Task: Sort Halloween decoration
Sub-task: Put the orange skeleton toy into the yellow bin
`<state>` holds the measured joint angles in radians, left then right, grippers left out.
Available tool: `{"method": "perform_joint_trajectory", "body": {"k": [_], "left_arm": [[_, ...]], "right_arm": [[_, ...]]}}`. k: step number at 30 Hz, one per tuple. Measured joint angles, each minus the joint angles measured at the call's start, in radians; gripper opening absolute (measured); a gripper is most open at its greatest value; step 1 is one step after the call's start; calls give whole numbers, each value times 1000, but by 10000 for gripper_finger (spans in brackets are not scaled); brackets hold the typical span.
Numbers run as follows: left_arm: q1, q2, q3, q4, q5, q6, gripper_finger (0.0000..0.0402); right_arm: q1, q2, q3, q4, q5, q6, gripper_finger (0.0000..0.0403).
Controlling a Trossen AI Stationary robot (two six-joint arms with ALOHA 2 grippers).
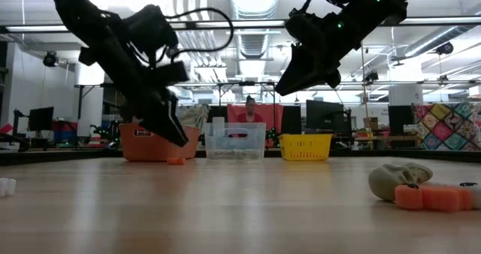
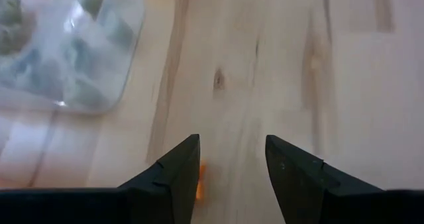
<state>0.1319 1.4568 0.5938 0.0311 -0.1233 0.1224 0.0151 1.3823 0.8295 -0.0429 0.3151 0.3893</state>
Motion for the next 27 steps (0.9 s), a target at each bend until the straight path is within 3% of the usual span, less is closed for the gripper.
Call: {"method": "perform_joint_trajectory", "body": {"k": [7, 16, 27], "left_arm": [[3, 72, 0, -1, -104, 1, 155], [27, 102, -12, -17, -113, 0, 149], [26, 142, -18, 18, -112, -12, 60]], "right_arm": [[0, 0, 0, 0, 0, 0, 75], [0, 0, 0, -2, 0, 2, 75], [0, 0, 0, -2, 0, 3, 75]]}}
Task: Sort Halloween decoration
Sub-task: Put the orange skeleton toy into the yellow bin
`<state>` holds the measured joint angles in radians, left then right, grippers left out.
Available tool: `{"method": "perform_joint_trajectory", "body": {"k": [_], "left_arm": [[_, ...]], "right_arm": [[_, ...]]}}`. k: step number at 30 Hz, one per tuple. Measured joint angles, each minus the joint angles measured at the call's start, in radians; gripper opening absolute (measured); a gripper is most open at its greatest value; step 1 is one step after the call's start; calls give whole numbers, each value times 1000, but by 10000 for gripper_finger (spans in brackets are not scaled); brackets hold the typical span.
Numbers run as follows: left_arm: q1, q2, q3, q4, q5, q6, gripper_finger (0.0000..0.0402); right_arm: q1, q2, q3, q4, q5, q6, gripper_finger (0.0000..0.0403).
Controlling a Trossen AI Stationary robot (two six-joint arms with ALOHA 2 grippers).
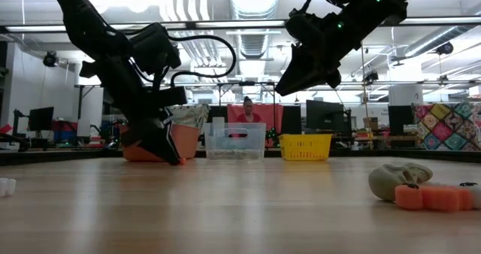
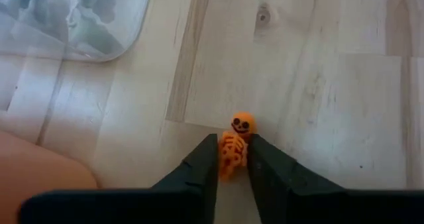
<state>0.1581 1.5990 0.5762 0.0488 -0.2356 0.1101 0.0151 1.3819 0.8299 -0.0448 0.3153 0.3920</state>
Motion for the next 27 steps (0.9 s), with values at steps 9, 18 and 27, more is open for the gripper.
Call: {"method": "perform_joint_trajectory", "body": {"k": [9, 18, 27], "left_arm": [[-2, -34, -4, 7, 39, -32, 6], [-29, -101, -26, 322, 344, -153, 1], [-63, -134, -16, 411, 382, -170, 0]], "right_arm": [[0, 0, 0, 0, 0, 0, 75], [19, 7, 0, 86, -9, -107, 75], [85, 35, 1, 225, -11, -240, 75]]}}
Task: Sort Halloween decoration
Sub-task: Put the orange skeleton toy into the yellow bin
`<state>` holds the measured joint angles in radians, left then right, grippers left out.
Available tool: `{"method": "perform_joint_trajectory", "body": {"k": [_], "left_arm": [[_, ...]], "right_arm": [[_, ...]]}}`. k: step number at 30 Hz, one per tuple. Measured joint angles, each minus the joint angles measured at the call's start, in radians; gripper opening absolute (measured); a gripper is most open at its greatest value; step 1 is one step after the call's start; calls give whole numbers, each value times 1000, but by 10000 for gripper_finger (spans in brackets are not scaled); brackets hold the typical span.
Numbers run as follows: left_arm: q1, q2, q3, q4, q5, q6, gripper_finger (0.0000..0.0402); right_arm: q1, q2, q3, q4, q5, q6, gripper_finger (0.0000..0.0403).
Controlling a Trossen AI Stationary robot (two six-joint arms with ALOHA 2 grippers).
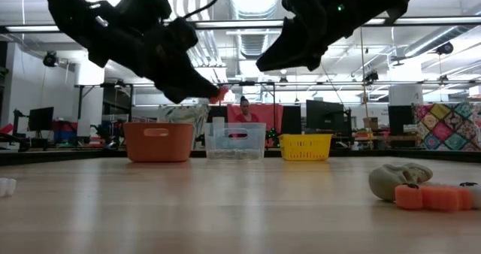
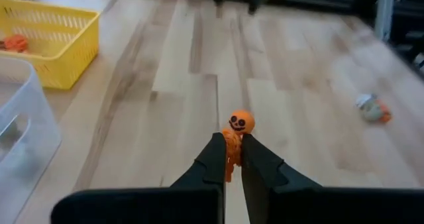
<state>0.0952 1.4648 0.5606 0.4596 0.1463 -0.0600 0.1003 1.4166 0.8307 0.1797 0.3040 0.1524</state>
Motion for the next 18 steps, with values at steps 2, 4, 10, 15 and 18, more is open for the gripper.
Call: {"method": "perform_joint_trajectory", "body": {"k": [2, 4, 10, 15, 18], "left_arm": [[-5, -22, 0, -5, 4, -20, 0], [-13, -46, 0, 9, 6, -38, 0], [-75, -141, 0, 69, 6, -50, 0], [-168, -184, -2, 124, 5, -10, 0], [-222, -172, -8, 178, 3, -2, 0]], "right_arm": [[14, 0, 0, 22, 0, -24, 75], [28, 0, 0, 55, -1, -47, 75], [66, 0, 0, 172, -47, -147, 75], [102, 0, 0, 287, -149, -240, 75], [119, 0, 0, 341, -213, -279, 75]]}}
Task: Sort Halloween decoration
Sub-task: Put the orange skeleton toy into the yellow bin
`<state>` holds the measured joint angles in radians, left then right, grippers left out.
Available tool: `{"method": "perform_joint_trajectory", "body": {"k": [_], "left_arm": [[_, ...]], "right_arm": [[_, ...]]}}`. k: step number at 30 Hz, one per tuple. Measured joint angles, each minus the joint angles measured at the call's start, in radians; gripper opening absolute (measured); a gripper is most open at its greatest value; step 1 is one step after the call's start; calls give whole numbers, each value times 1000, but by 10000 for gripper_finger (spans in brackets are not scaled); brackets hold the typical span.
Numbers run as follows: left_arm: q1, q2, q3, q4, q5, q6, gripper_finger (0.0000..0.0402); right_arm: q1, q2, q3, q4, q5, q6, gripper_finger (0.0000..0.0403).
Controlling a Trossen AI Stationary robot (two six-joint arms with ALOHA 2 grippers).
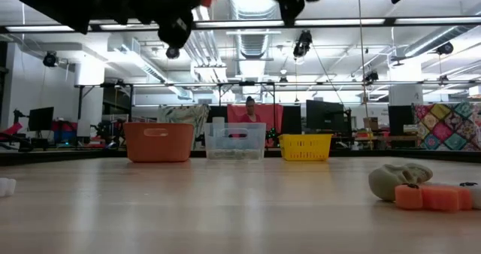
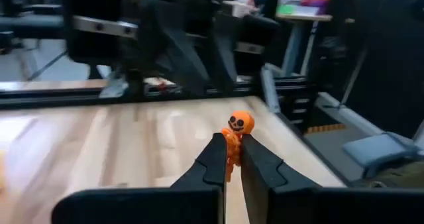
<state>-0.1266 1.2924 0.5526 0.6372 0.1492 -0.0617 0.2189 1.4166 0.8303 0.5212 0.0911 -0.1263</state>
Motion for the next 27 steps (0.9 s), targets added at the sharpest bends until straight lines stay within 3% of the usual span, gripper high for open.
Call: {"method": "perform_joint_trajectory", "body": {"k": [10, 27], "left_arm": [[-64, 106, 2, 228, -9, -5, 0], [-63, 162, 4, 316, -29, -34, 2]], "right_arm": [[21, 31, 0, 141, -148, -47, 79], [18, 80, 0, 200, -86, -137, 80]]}}
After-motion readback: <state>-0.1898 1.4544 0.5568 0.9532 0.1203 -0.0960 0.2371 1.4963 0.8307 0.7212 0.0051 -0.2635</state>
